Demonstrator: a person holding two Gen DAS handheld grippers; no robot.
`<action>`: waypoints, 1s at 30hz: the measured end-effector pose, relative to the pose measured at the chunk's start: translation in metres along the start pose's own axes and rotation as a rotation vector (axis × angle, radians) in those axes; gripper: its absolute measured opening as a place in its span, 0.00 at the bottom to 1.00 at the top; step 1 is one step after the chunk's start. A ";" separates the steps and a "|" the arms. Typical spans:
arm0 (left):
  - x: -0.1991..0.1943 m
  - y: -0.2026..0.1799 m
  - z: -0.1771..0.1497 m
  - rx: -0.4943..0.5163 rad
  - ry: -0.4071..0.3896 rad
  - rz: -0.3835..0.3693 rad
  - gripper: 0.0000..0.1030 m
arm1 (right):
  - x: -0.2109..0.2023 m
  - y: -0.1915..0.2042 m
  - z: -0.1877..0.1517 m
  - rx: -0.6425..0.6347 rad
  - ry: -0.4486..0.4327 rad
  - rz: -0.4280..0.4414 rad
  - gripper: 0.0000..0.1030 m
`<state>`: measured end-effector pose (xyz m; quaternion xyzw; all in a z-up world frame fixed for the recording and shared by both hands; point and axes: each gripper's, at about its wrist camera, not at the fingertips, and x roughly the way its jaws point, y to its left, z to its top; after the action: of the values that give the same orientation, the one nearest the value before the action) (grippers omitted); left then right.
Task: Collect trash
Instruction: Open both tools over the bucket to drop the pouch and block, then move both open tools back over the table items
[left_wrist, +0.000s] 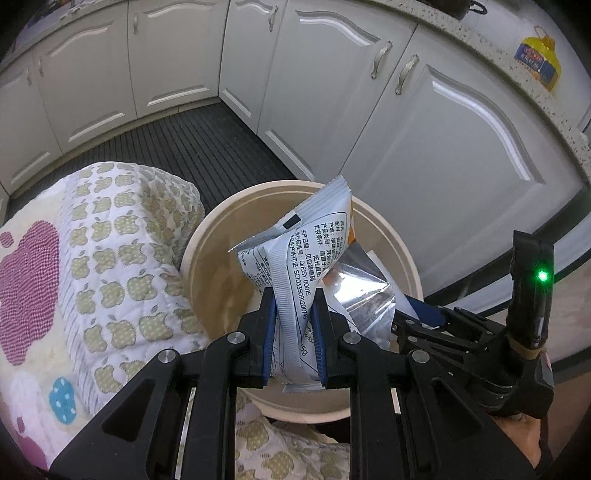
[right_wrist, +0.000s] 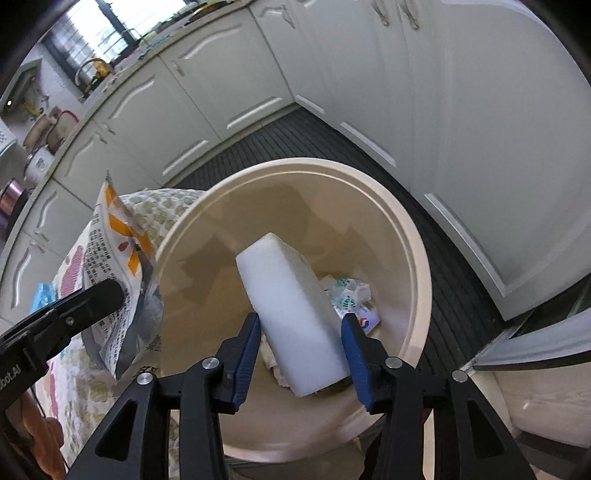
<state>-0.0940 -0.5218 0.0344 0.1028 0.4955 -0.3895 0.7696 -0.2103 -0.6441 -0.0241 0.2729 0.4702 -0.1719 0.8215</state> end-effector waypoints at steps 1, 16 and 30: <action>0.002 0.000 0.000 -0.001 0.001 0.005 0.16 | 0.000 -0.001 0.000 0.007 -0.001 -0.010 0.50; -0.012 0.018 -0.010 -0.047 0.003 -0.025 0.39 | -0.014 0.001 -0.006 0.015 -0.033 -0.009 0.51; -0.064 0.029 -0.029 -0.046 -0.077 0.027 0.39 | -0.043 0.041 -0.014 -0.067 -0.068 0.032 0.53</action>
<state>-0.1072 -0.4546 0.0679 0.0765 0.4730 -0.3713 0.7953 -0.2193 -0.6019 0.0193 0.2467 0.4429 -0.1523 0.8484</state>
